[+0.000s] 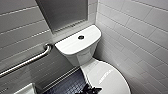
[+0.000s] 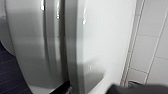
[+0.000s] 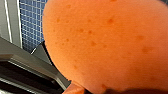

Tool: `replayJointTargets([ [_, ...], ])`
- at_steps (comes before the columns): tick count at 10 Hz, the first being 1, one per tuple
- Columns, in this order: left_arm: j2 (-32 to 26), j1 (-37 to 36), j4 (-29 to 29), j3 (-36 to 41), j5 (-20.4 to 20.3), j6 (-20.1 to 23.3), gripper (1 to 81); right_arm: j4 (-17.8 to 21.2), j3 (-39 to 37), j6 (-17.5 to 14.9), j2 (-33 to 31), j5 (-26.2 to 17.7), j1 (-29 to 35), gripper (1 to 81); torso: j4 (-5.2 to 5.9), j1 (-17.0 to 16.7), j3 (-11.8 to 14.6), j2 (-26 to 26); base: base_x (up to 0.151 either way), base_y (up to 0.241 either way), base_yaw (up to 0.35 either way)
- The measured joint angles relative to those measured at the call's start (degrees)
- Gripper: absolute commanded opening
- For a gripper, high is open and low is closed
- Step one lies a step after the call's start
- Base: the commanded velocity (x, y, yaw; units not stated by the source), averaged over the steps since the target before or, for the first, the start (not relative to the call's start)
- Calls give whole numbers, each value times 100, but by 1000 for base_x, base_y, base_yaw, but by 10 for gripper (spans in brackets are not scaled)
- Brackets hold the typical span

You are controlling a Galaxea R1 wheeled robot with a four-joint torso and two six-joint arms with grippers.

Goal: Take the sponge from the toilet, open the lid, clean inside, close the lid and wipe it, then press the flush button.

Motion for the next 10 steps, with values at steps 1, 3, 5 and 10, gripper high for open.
replayJointTargets([
  [1, -83, -22, 0, 146, 29, -2, 811, 0, 0, 2, 0, -2, 0, 10, 0, 0, 0, 0, 0, 0, 0],
  [3, -132, -52, 0, 235, 68, -4, 811, -2, -11, 2, 2, -9, 0, 10, 0, 0, 0, 0, 0, 0, 0],
  [5, -143, -55, 0, 262, 71, -4, 811, -4, -44, 2, 16, -9, 0, 10, 0, 0, -2, 0, 0, 0, 0],
  [10, -449, -149, -2, 836, 112, -6, 811, -4, -52, 2, 35, -12, 18, 10, 0, 0, -2, 0, 0, 0, 0],
])
